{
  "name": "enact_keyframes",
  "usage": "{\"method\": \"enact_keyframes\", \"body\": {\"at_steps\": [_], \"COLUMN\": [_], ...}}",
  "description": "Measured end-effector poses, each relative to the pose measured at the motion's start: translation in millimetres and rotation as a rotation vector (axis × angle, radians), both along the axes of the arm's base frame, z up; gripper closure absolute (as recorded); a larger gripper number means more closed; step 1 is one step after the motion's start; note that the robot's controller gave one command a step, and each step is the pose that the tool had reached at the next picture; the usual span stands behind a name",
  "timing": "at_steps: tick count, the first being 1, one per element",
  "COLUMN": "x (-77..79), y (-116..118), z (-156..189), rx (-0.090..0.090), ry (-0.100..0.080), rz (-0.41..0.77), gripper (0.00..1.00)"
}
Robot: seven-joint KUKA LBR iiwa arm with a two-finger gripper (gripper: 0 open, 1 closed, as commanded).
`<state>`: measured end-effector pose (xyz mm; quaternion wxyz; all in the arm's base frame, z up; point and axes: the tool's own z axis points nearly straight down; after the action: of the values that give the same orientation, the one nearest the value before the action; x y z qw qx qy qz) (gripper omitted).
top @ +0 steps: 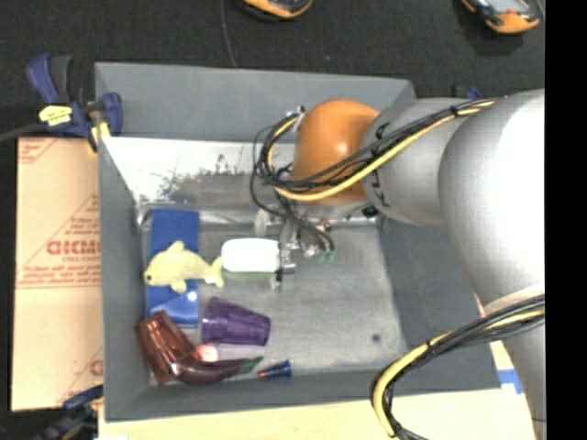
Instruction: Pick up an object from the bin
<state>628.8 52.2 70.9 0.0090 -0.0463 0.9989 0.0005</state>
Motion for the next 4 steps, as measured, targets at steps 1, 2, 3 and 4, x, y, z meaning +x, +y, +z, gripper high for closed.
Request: {"method": "enact_keyframes", "body": {"at_steps": [1,2,3,4], "x": [1.4,1.1,4.5,8.2], "y": [2.0,-1.4,-4.2,-4.5], "z": [0.8,0.4,0.1,-0.1], "rx": [0.002,0.002,0.003,0.003], "ry": [-0.002,-0.001,-0.007,-0.009], "rz": [-0.011,-0.021,-0.034,-0.027], "gripper": [0.00,0.00,0.00,0.00]}}
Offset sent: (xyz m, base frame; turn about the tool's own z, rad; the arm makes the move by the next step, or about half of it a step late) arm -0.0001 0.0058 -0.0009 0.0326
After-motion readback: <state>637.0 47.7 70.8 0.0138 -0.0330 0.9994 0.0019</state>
